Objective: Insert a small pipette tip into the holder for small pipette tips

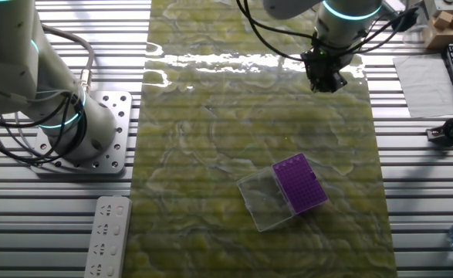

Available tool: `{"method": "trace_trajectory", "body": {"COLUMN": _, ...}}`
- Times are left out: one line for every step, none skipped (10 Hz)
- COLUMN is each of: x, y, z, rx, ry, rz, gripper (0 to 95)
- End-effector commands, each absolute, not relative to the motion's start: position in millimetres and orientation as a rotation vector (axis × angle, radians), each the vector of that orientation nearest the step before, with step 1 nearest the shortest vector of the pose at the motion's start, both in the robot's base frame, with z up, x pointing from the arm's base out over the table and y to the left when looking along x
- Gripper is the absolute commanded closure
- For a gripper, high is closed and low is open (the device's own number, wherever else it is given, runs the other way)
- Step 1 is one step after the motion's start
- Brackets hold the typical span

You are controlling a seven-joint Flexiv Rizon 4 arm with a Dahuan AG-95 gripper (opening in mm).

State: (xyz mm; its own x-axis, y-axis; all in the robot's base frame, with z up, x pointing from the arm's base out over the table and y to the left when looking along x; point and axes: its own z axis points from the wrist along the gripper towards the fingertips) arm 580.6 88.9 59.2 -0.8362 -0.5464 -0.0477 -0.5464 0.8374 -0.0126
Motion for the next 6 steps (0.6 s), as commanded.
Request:
{"method": "trace_trajectory", "body": {"x": 580.1, "y": 86.9, "z": 60.6, "rx": -0.884, "ry": 2.966, "rz": 0.005, "gripper": 95.0}}
{"method": "trace_trajectory", "body": {"x": 580.2, "y": 86.9, "z": 60.4, "rx": -0.879, "ry": 2.97, "rz": 0.003, "gripper": 95.0}}
{"method": "trace_trajectory", "body": {"x": 580.3, "y": 87.4, "z": 58.0, "rx": -0.87, "ry": 2.973, "rz": 0.006, "gripper": 95.0}}
{"method": "trace_trajectory", "body": {"x": 580.3, "y": 88.1, "z": 55.0, "rx": -0.865, "ry": 2.974, "rz": 0.008, "gripper": 95.0}}
{"method": "trace_trajectory", "body": {"x": 580.8, "y": 88.3, "z": 52.1, "rx": -0.867, "ry": 2.974, "rz": 0.007, "gripper": 95.0}}
{"method": "trace_trajectory", "body": {"x": 581.8, "y": 88.6, "z": 49.3, "rx": -0.864, "ry": 2.967, "rz": 0.011, "gripper": 95.0}}
